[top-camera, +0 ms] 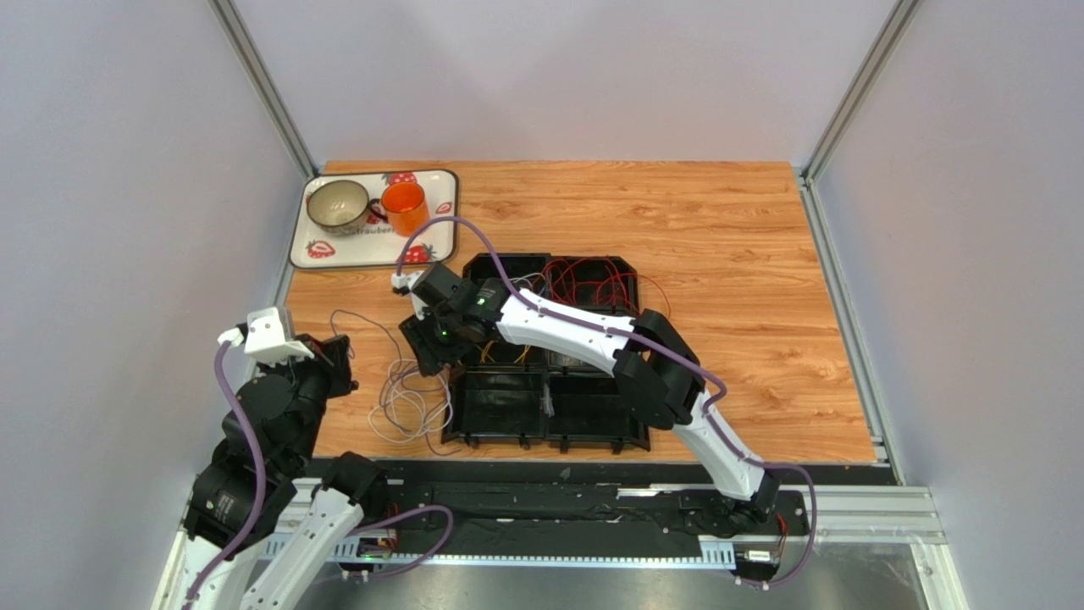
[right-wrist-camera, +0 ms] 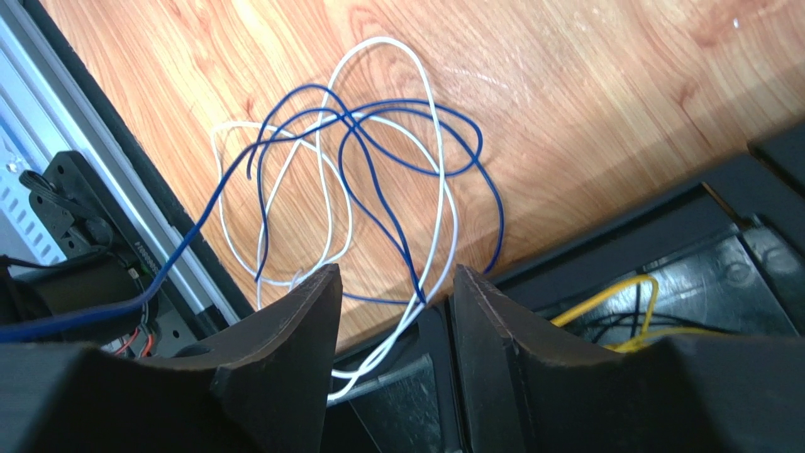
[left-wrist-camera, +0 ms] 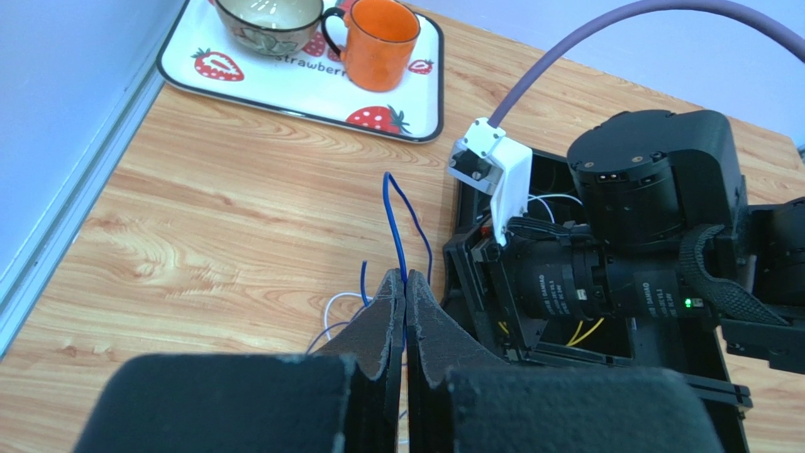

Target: Untangle the cables

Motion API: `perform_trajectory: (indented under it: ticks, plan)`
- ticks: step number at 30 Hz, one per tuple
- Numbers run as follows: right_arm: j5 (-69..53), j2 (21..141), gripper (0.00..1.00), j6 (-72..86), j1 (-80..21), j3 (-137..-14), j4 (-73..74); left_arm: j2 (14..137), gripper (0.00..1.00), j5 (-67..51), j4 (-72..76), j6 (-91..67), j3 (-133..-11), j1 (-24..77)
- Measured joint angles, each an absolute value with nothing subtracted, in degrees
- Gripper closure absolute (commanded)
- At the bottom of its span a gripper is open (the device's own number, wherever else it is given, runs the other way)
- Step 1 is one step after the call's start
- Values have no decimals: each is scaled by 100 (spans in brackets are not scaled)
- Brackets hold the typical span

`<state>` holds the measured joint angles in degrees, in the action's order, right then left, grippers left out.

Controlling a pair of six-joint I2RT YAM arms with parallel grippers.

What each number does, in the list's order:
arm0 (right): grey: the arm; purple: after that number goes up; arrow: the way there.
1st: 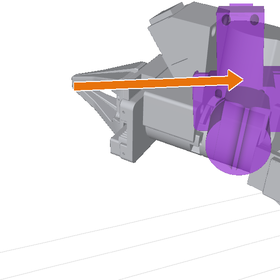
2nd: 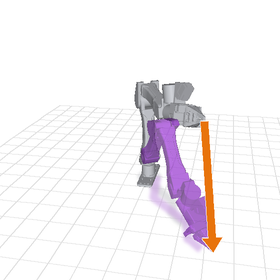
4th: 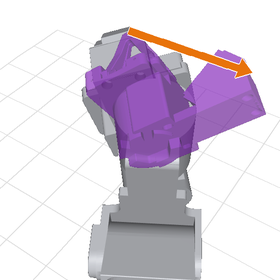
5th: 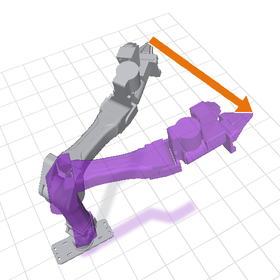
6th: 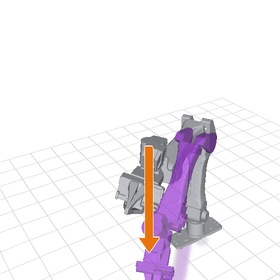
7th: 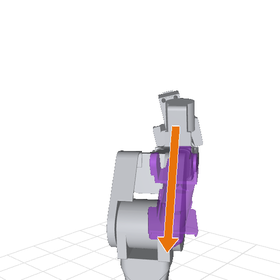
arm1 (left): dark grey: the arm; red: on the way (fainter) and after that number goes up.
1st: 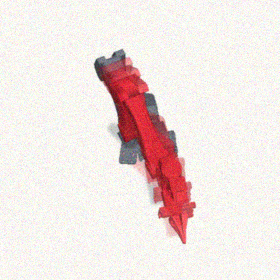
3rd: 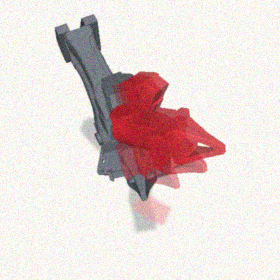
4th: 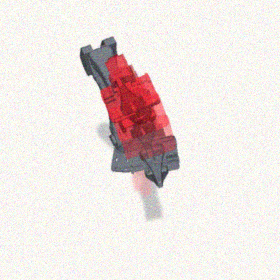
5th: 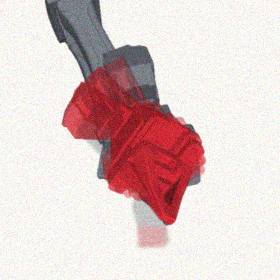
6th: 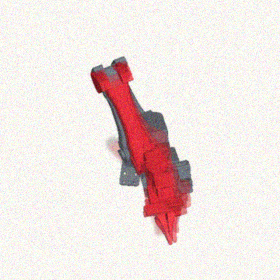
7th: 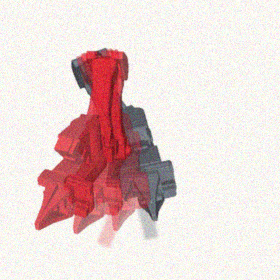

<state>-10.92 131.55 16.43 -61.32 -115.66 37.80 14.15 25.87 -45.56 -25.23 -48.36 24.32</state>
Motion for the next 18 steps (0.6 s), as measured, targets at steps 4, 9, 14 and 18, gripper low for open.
perform_trajectory:
  ticks: [4,9,14,18]
  plan:
    - [-1129,13329,52,1643,-6132,-11705,3736,1420,100,2578,-4554,-2523,-4836,2427]
    - [-1149,13522,65,1643,-6132,-11738,3734,1420,100,2563,-4554,-2523,-4836,2427]
    - [-1135,13563,78,1643,-6132,-11738,3730,1420,100,2558,-4554,-2523,-4836,2427]
    - [-1133,13563,82,1645,-6132,-11738,3728,1420,100,2556,-4554,-2523,-4836,2427]
